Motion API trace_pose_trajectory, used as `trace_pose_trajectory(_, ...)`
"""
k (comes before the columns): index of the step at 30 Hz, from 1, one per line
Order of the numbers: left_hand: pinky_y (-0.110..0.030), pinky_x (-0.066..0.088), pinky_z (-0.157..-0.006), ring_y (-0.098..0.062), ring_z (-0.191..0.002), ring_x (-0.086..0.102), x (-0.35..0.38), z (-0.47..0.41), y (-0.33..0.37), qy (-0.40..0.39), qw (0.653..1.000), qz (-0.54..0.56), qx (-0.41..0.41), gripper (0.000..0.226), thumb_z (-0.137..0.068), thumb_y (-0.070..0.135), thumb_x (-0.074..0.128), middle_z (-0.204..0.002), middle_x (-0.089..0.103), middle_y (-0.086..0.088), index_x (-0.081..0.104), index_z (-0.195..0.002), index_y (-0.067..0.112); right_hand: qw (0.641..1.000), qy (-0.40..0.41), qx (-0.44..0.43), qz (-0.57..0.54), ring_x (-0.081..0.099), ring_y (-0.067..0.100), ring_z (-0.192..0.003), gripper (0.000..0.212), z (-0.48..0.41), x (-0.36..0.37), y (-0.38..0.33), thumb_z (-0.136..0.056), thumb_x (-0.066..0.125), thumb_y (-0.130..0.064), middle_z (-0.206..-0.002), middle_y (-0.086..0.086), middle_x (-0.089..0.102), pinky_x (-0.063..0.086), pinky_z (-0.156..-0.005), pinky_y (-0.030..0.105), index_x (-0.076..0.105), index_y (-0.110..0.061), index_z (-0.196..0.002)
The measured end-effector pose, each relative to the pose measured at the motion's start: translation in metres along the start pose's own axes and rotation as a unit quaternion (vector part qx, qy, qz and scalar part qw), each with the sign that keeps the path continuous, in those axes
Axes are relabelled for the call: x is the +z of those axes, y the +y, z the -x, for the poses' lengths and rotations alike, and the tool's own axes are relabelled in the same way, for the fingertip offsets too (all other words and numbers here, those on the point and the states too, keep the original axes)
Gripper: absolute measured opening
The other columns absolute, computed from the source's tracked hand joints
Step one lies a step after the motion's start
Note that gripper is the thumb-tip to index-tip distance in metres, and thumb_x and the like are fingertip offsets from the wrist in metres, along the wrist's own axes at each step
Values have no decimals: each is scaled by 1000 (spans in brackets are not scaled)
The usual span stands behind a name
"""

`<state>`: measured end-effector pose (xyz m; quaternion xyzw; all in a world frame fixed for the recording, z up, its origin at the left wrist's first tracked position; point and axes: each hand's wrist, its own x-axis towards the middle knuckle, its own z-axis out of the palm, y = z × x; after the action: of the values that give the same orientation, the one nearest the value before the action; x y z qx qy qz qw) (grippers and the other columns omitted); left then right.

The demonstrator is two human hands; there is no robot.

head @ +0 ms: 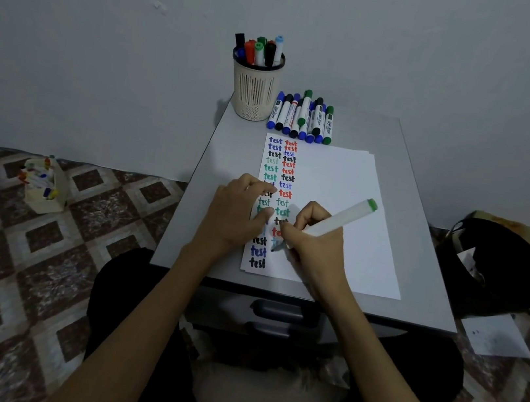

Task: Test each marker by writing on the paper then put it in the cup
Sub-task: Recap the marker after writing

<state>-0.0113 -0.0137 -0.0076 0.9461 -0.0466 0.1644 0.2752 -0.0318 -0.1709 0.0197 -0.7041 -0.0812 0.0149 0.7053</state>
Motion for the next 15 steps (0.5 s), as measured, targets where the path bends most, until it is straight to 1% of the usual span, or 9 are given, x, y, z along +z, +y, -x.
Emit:
trace_pose_trajectory(3, -33, 37, -89, -21, -103, 52, 1, 0, -1, 13, 1000, 7, -7, 34, -89, 25, 55, -114, 54, -6, 54, -121, 15, 999, 0, -11, 37, 47, 13, -56, 36, 0, 0, 3, -74, 67, 11, -57, 7, 46, 43, -52, 24, 42, -11, -60)
trace_pose_trajectory(5, -35, 39, -89, -20, -101, 51, 1, 0, 0, 26, 999, 21, -17, 38, -89, 22, 55, -112, 54, -6, 50, -125, 14, 999, -2, -14, 33, 50, 12, -60, 38, 0, 0, 3, -76, 68, 11, -58, 7, 48, 46, -55, 23, 42, -12, -60)
trace_pose_trajectory(7, -35, 39, -89, -19, -99, 49, 1, 0, 0, 35, 998, 46, -25, 46, -87, 22, 58, -111, 56, -3, 44, -130, 14, 999, -5, -15, 31, 50, 11, -60, 38, 0, 0, 4, -76, 68, 11, -58, 7, 48, 45, -55, 23, 42, -13, -59)
trace_pose_trajectory(9, -36, 40, -89, -17, -97, 48, 1, 0, 1, 38, 997, 57, -28, 51, -86, 21, 60, -111, 56, -2, 41, -133, 14, 999, -2, -20, 43, 50, 16, -61, 38, 0, 0, 4, -75, 67, 10, -58, 11, 47, 44, -55, 26, 42, -13, -58)
trace_pose_trajectory(11, -38, 41, -88, -17, -96, 47, 1, 1, 1, 40, 997, 54, -22, 50, -86, 21, 60, -111, 56, -2, 42, -132, 13, 998, -3, -24, 53, 52, 28, -65, 37, -1, -1, 6, -74, 67, 7, -62, 21, 48, 46, -56, 36, 42, -15, -58)
trace_pose_trajectory(12, -39, 41, -88, -18, -96, 47, 0, 1, 0, 41, 998, 51, -19, 48, -86, 20, 60, -111, 56, -3, 43, -131, 12, 998, -4, -26, 55, 52, 31, -66, 36, -1, -1, 7, -73, 66, 6, -64, 23, 49, 47, -56, 39, 41, -15, -58)
trace_pose_trajectory(15, -36, 38, -88, -19, -97, 47, 0, 1, 1, 41, 998, 43, -16, 43, -88, 21, 58, -110, 56, -6, 47, -128, 11, 998, -8, -37, 49, 50, 26, -68, 33, 1, 1, 7, -72, 64, 2, -64, 22, 47, 46, -59, 35, 39, -15, -60)
